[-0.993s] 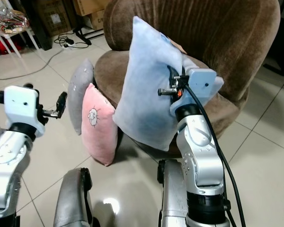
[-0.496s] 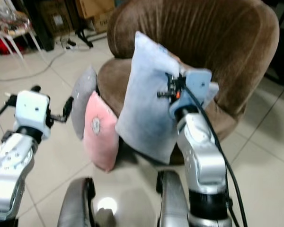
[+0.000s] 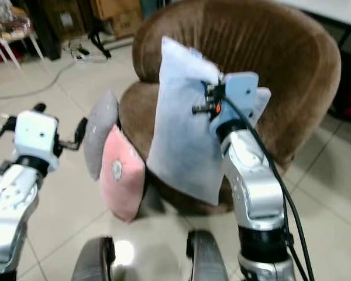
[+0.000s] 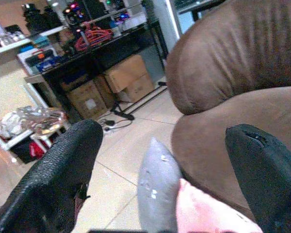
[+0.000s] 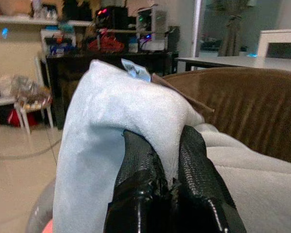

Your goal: Move the pillow to the sofa from floor

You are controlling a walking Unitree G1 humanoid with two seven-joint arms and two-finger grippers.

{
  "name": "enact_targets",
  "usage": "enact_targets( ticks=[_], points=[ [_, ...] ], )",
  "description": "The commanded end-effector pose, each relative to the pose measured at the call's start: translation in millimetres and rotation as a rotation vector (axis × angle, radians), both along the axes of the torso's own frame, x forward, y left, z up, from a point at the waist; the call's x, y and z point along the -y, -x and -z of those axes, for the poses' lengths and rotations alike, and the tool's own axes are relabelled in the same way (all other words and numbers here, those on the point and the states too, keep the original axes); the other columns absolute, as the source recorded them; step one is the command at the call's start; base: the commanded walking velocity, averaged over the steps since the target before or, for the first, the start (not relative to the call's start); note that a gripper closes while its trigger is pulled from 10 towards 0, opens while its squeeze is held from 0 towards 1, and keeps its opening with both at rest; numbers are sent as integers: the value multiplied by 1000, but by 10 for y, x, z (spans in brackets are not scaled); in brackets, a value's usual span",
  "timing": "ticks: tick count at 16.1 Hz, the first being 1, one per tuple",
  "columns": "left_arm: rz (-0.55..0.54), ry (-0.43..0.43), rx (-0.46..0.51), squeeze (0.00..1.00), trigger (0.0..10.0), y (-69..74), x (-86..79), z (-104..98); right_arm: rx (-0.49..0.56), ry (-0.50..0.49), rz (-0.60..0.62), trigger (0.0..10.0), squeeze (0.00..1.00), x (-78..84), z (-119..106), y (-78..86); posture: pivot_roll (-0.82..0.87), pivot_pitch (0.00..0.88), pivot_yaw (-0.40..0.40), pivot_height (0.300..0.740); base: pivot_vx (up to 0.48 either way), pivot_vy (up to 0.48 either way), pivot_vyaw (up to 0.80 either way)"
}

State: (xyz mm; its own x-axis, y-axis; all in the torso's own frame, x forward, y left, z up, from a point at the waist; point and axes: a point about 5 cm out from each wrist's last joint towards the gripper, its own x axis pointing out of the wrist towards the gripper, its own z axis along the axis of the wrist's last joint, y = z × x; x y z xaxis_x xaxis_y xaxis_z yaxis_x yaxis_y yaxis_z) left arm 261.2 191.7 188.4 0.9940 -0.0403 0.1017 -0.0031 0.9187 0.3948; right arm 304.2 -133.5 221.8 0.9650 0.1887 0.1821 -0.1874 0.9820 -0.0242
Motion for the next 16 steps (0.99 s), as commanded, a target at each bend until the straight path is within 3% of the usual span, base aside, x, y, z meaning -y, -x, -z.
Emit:
enact_targets(
  ticks=[1,3,7,14,16],
  points=[
    [-23,-16,28,0,10000,18,-69,-51,39,16,8,10000,0,32,-24,17,-82,0,-42,669,0,0,0],
    [-24,-3,39,0,10000,18,-94,-77,17,-15,40,10000,0,91,23,21,-84,0,-36,684,0,0,0],
    [2,88,50,0,10000,22,11,-67,-1,-109,132,10000,0,235,47,29,-104,0,-5,724,0,0,0],
    [55,72,-1,0,10000,8,90,62,-32,-148,204,10000,0,335,152,126,-137,0,37,740,0,0,0],
    [69,38,0,0,10000,-6,111,59,-122,-126,148,10000,0,230,301,127,-143,0,49,740,0,0,0]
  ],
)
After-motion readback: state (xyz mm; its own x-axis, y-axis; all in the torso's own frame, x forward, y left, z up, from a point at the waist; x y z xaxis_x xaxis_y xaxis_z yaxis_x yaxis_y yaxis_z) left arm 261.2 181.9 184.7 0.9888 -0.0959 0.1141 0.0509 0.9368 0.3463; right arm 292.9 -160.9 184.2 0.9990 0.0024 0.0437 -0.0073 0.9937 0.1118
